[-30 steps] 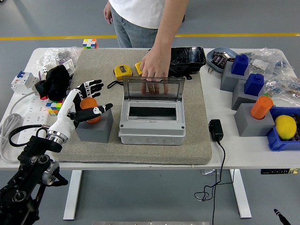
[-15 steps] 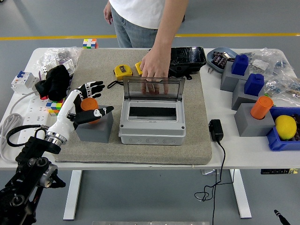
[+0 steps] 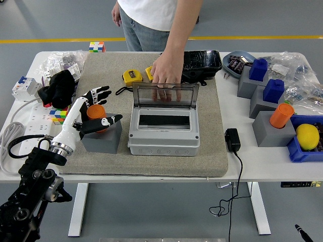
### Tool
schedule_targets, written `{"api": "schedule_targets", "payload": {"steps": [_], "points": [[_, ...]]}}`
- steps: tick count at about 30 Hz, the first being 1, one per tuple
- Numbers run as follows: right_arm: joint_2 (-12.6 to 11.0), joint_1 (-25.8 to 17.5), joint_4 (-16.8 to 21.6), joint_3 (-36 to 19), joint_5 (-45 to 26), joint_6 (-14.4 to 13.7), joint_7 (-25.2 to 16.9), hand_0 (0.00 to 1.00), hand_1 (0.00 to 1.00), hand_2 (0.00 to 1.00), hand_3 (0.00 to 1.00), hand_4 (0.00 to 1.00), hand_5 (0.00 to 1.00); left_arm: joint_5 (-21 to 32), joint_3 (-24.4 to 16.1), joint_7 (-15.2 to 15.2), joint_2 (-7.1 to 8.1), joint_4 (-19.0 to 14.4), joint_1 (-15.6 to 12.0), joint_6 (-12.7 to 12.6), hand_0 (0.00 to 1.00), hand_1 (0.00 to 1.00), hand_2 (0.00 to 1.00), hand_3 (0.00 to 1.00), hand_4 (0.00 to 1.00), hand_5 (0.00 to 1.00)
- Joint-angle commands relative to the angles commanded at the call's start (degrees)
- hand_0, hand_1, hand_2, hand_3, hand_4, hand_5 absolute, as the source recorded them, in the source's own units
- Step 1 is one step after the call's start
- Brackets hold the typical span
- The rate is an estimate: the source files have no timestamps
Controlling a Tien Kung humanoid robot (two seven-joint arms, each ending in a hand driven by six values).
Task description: Fetch the battery,place it into the box,close the lid of the box
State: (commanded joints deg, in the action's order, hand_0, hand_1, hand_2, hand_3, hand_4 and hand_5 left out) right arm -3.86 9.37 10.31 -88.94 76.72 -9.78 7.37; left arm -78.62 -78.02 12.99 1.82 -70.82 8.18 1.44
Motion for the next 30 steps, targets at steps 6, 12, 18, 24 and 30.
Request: {"api": "schedule_targets", "payload": {"steps": [6,12,18,24,30], "points": [[0.0,0.0,0.0,0.0,-0.1,0.0,0.0,0.774,0.719,0.742,0.745,0.951,0.841,-0.6,0.4,0.1,-0.18,0.5,0.1,-0.8,0.788,0.828,0.73,0.726,0.998,0.041],[0.0,0.1,0.0,-0.1,-0.1,0.0,-0.1,0.774,0.719,0.742,0.744,0.951,0.842,-0.6,0.6,0.2,-0.23,0.8,0.0,-1.2,0.73,0.783,0.674,0.682,0.998,0.014],[0.0,0.2,0.0,0.0,-0.2,0.0,-0.1,0.775,0.72,0.742,0.745,0.951,0.839,-0.4,0.6,0.4,-0.19,1.0,0.1,-2.2,0.715,0.766,0.641,0.649,0.998,0.002],[-0.1,0.2,0.0,0.0,-0.3,0.0,-0.1,0.775,0.719,0.741,0.745,0.951,0.841,-0.5,0.8,0.5,-0.26,1.1,0.1,-2.6,0.647,0.694,0.567,0.541,0.998,0.002],[-0.1,0.1,0.0,0.0,-0.2,0.0,0.0,0.775,0.719,0.742,0.746,0.951,0.841,-0.3,1.0,0.7,-0.36,1.5,0.1,-2.7,0.634,0.68,0.527,0.505,0.998,0.002]]}}
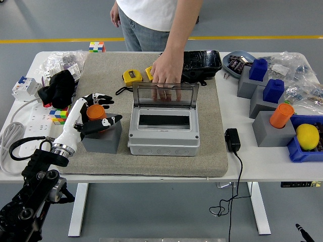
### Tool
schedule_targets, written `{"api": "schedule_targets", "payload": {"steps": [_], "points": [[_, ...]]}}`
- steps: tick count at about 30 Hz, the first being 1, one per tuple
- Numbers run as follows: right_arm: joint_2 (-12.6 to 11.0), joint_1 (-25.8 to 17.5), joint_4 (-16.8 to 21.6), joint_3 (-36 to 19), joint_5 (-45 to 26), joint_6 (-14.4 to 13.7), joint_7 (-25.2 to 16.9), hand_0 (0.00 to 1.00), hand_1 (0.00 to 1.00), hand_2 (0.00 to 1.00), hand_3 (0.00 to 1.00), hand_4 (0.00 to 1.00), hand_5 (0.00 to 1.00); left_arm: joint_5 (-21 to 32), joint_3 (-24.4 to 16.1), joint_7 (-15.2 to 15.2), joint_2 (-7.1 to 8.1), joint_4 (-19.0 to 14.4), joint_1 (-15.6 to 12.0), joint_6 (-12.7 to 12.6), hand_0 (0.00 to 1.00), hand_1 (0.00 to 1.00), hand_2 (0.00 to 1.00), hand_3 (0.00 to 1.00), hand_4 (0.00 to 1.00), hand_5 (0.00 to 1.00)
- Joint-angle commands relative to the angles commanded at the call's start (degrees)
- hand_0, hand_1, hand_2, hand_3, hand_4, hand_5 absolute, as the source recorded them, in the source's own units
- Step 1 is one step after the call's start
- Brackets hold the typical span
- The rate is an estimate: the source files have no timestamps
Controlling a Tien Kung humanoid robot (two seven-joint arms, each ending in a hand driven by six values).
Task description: Fetch the battery,place it into the box,close the lid of the box
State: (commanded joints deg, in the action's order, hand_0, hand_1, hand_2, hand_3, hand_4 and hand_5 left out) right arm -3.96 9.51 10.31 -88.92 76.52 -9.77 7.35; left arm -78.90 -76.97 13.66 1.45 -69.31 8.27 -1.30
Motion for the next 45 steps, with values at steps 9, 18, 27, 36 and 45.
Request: {"api": "schedule_targets", "payload": {"steps": [9,18,27,36,45], "points": [[0.0,0.0,0.0,0.2,-0.1,0.0,0.0,0.774,0.719,0.742,0.745,0.952,0.845,0.3,0.3,0.1,-0.03,0.4,-0.1,-0.3,0.638,0.678,0.512,0.498,0.998,0.002],[0.0,-0.1,0.0,0.3,-0.1,0.0,0.0,0.774,0.719,0.74,0.746,0.953,0.847,0.8,0.6,0.3,-0.08,0.7,-0.1,-0.9,0.414,0.564,0.449,0.435,0.998,0.002],[-0.1,-0.1,0.0,0.2,0.0,0.0,0.0,0.774,0.719,0.741,0.747,0.954,0.849,1.3,1.4,0.5,-0.15,0.8,0.1,-1.9,0.222,0.336,0.344,0.308,0.998,0.002],[-0.1,0.0,0.0,0.1,-0.1,0.0,-0.1,0.773,0.72,0.741,0.748,0.954,0.849,1.7,1.5,0.8,-0.15,0.7,0.3,-2.9,0.196,0.298,0.331,0.296,0.998,0.002],[-0.1,0.1,0.0,0.2,-0.2,0.0,-0.1,0.774,0.719,0.742,0.749,0.955,0.849,1.9,1.7,0.8,-0.18,0.7,0.3,-3.6,0.136,0.214,0.231,0.197,0.998,0.002]]}}
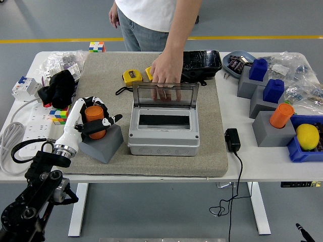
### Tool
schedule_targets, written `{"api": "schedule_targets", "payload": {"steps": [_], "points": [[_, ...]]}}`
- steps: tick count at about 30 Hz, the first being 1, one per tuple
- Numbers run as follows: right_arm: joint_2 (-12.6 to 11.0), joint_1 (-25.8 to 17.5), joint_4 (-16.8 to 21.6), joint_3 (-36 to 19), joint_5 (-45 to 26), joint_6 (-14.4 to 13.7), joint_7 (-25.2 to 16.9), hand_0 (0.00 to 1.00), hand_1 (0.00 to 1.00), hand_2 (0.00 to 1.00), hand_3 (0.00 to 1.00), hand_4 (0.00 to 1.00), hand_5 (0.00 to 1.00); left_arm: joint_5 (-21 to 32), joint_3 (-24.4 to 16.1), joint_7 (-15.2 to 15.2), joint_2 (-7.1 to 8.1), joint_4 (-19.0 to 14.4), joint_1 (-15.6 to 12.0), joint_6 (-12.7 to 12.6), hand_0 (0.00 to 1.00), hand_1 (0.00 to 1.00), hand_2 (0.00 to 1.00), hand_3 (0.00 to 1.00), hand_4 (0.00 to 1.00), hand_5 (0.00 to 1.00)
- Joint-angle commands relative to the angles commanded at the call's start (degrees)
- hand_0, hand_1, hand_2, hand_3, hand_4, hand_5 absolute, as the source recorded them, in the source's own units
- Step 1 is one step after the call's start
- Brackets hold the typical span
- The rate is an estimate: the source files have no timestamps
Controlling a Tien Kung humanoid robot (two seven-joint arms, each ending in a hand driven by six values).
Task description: Fetch the battery,place it into the box,close the lid of the box
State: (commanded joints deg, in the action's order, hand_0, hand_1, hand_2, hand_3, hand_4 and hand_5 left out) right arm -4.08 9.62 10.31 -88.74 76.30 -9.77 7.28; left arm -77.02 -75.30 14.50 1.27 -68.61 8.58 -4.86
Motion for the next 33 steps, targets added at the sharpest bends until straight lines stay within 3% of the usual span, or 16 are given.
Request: {"api": "schedule_targets", "payload": {"steps": [4,5,10,11,16,17,33], "points": [[0.0,0.0,0.0,-0.1,0.0,0.0,0.0,0.774,0.719,0.742,0.749,0.955,0.849,-0.1,0.2,0.0,0.01,0.0,0.0,-0.2,0.136,0.214,0.231,0.197,0.998,0.002],[0.0,0.0,0.0,-0.1,0.1,0.0,0.0,0.774,0.719,0.742,0.747,0.954,0.849,-0.1,0.3,0.0,0.0,0.0,0.0,-0.4,0.099,0.139,0.178,0.149,0.998,0.002],[0.0,0.0,0.0,-0.1,0.1,0.0,0.0,0.774,0.719,0.742,0.747,0.954,0.849,0.3,0.4,0.2,-0.02,0.0,0.1,-1.2,0.099,0.139,0.178,0.149,0.998,0.002],[0.0,0.0,0.0,-0.1,0.1,0.0,0.0,0.774,0.719,0.741,0.748,0.955,0.849,0.4,0.4,0.3,-0.01,0.0,0.2,-1.3,0.058,0.082,0.135,0.114,0.998,0.002],[0.0,0.0,0.0,-0.1,0.1,0.0,0.0,0.774,0.719,0.741,0.748,0.955,0.849,2.1,0.6,0.9,-0.04,0.3,0.2,-2.2,0.058,0.082,0.135,0.114,0.998,0.002],[0.0,0.0,0.0,-0.1,0.1,0.0,0.0,0.774,0.72,0.741,0.748,0.954,0.847,2.4,0.6,1.0,-0.05,0.4,0.1,-2.3,0.018,0.028,0.089,0.091,0.998,0.002],[0.0,-0.2,0.0,0.1,0.2,0.0,0.0,0.775,0.72,0.741,0.747,0.953,0.846,9.8,1.6,3.7,0.02,0.7,0.2,-5.7,0.002,0.002,0.031,0.051,0.998,0.002]]}}
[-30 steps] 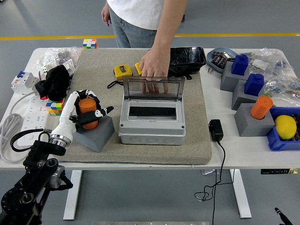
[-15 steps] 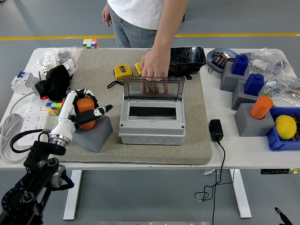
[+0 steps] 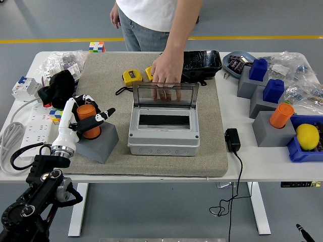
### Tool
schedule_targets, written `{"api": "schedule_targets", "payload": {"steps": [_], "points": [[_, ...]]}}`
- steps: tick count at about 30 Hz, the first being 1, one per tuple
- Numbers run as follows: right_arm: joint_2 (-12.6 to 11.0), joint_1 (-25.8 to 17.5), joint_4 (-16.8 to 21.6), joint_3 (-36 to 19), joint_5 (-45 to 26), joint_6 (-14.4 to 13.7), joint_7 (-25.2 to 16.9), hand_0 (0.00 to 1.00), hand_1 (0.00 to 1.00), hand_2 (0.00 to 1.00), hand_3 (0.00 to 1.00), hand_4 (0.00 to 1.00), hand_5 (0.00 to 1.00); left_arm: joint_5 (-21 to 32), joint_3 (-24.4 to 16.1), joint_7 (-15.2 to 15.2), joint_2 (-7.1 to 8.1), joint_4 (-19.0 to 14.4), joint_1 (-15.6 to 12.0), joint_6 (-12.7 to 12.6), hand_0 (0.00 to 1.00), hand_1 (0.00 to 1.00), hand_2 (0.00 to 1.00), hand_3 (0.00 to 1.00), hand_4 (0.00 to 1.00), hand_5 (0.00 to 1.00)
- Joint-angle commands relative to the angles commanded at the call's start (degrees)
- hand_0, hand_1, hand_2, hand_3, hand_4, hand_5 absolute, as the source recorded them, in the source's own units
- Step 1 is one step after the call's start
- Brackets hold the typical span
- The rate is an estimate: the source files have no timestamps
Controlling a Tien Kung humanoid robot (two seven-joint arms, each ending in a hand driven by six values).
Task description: Fetch the battery,place it into the box,close the lid of the box
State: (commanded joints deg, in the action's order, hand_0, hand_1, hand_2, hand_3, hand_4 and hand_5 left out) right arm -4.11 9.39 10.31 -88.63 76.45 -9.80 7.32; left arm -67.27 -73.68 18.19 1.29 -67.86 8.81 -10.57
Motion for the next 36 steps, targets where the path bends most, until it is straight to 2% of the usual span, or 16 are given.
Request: {"api": "schedule_targets", "payload": {"steps": [7,13,14,15,19,20,25,26,31,32,36], "points": [[0.0,0.1,0.0,0.0,0.0,0.0,0.0,0.775,0.72,0.741,0.748,0.953,0.846,3.3,0.7,0.5,0.26,-0.5,0.7,-0.5,0.002,0.002,0.024,0.046,0.998,0.002],[0.0,0.3,0.0,-0.1,0.0,0.0,0.0,0.776,0.72,0.741,0.746,0.953,0.846,5.2,1.0,0.7,0.99,-1.7,2.8,-1.8,0.002,0.002,0.02,0.038,0.998,0.002],[-0.1,0.3,0.0,-0.2,0.0,0.0,-0.1,0.775,0.72,0.741,0.746,0.953,0.847,5.0,0.9,0.7,1.14,-1.9,3.1,-2.1,0.002,0.002,0.012,0.014,0.998,0.121],[-0.1,0.4,0.0,-0.2,0.0,0.0,-0.1,0.775,0.72,0.741,0.746,0.953,0.847,4.5,0.9,0.6,1.28,-2.1,3.3,-2.5,0.002,0.002,0.012,0.014,0.998,0.121],[-0.1,0.4,0.0,-0.4,0.1,0.0,-0.1,0.775,0.72,0.741,0.746,0.953,0.847,-1.1,1.1,0.4,3.09,-4.1,5.0,-5.7,0.002,0.002,0.012,0.014,0.998,0.121],[-0.1,0.5,0.0,-0.4,0.1,0.0,-0.1,0.775,0.72,0.741,0.745,0.953,0.846,-2.7,1.3,0.2,3.47,-4.6,5.2,-6.2,0.003,0.002,0.002,0.002,0.998,0.22],[-0.2,0.7,0.0,-0.7,0.2,0.0,-0.2,0.775,0.72,0.741,0.745,0.953,0.846,-12.7,3.9,-1.9,6.97,-9.7,6.4,-9.1,0.003,0.002,0.002,0.002,0.998,0.22],[-0.3,0.7,0.0,-0.9,0.3,0.0,-0.2,0.775,0.72,0.741,0.743,0.951,0.846,-15.2,5.3,-2.8,8.17,-11.5,6.8,-9.6,0.005,0.002,0.002,0.002,0.998,0.263],[-0.6,0.8,0.0,-1.3,0.7,0.0,-0.1,0.775,0.72,0.741,0.743,0.951,0.846,-27.0,12.1,-5.7,12.06,-18.7,8.8,-11.4,0.005,0.002,0.002,0.002,0.998,0.263],[-0.7,0.9,0.0,-1.3,0.6,0.0,-0.2,0.776,0.72,0.741,0.743,0.95,0.844,-29.6,13.8,-6.2,12.68,-20.0,9.2,-12.0,0.008,0.002,0.002,0.002,0.972,0.466],[-0.9,1.1,0.0,-1.6,0.8,-0.1,-0.3,0.776,0.72,0.741,0.743,0.95,0.844,-39.2,21.4,-8.6,14.75,-23.1,11.7,-12.0,0.008,0.002,0.002,0.002,0.972,0.466]]}}
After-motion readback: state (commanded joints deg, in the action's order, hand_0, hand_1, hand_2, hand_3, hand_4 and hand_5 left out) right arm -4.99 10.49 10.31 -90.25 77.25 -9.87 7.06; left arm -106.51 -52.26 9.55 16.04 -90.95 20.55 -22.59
